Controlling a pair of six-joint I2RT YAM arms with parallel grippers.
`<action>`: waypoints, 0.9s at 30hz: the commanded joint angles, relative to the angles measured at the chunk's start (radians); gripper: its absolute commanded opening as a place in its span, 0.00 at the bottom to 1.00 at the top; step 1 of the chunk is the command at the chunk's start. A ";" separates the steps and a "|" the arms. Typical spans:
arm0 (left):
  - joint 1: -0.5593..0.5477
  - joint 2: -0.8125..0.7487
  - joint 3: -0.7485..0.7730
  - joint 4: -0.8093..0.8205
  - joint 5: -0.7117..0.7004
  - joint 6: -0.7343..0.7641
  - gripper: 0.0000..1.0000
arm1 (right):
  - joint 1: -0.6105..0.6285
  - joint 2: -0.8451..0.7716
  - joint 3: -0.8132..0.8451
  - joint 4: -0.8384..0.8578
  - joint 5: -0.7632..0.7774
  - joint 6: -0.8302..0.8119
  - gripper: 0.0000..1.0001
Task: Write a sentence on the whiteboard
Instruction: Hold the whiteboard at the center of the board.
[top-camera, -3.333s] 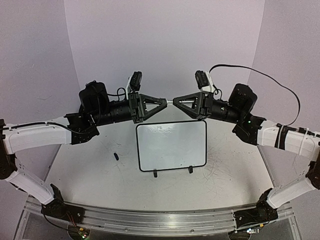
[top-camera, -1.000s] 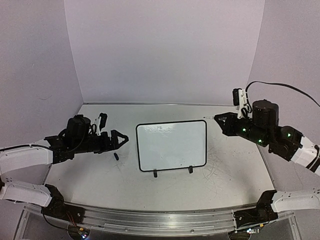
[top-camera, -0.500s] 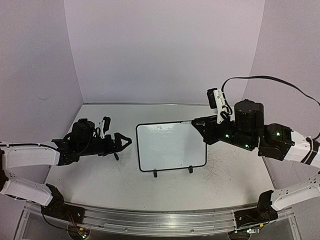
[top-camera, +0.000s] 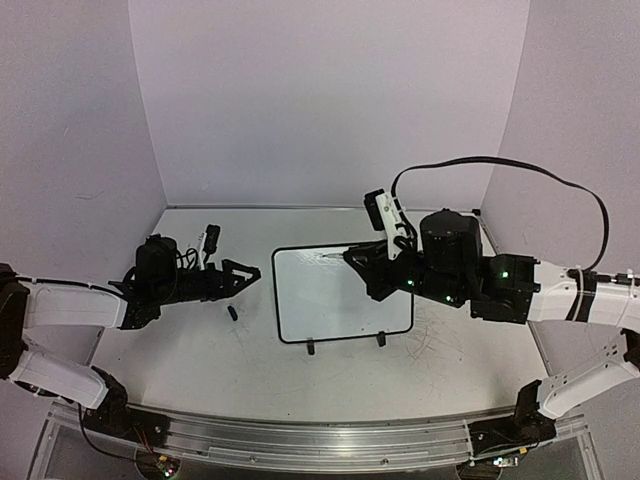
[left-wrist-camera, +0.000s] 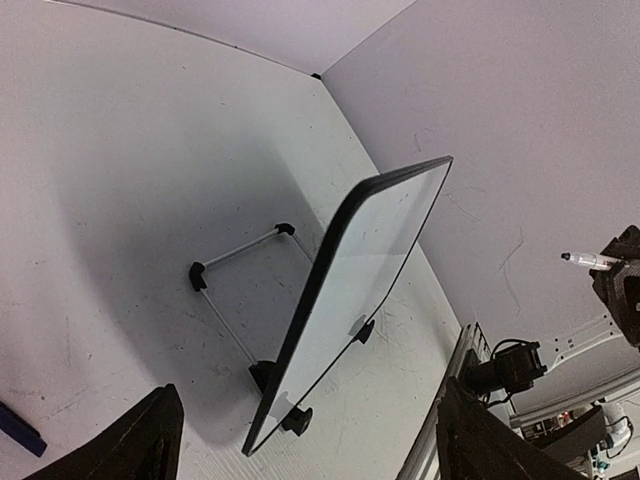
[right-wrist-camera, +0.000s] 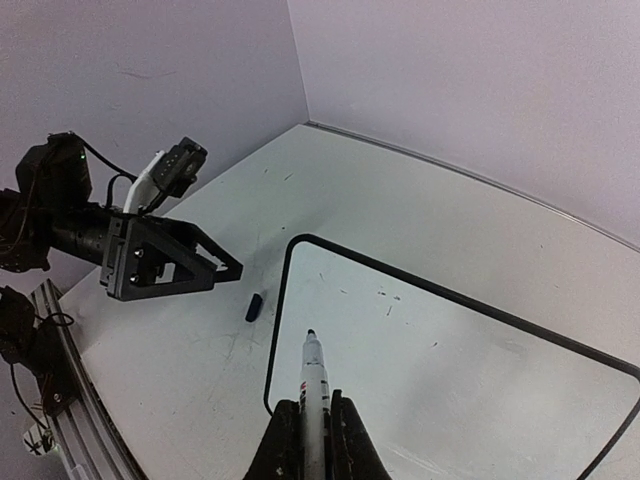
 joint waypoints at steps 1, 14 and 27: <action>0.044 0.037 0.005 0.120 0.106 0.038 0.90 | 0.005 -0.032 -0.020 0.098 0.010 -0.033 0.00; 0.041 0.196 0.094 0.183 0.249 0.081 0.80 | 0.008 0.109 0.098 0.077 0.032 -0.107 0.00; 0.042 0.381 0.166 0.293 0.342 0.136 0.42 | 0.011 0.294 0.208 0.089 -0.026 -0.126 0.00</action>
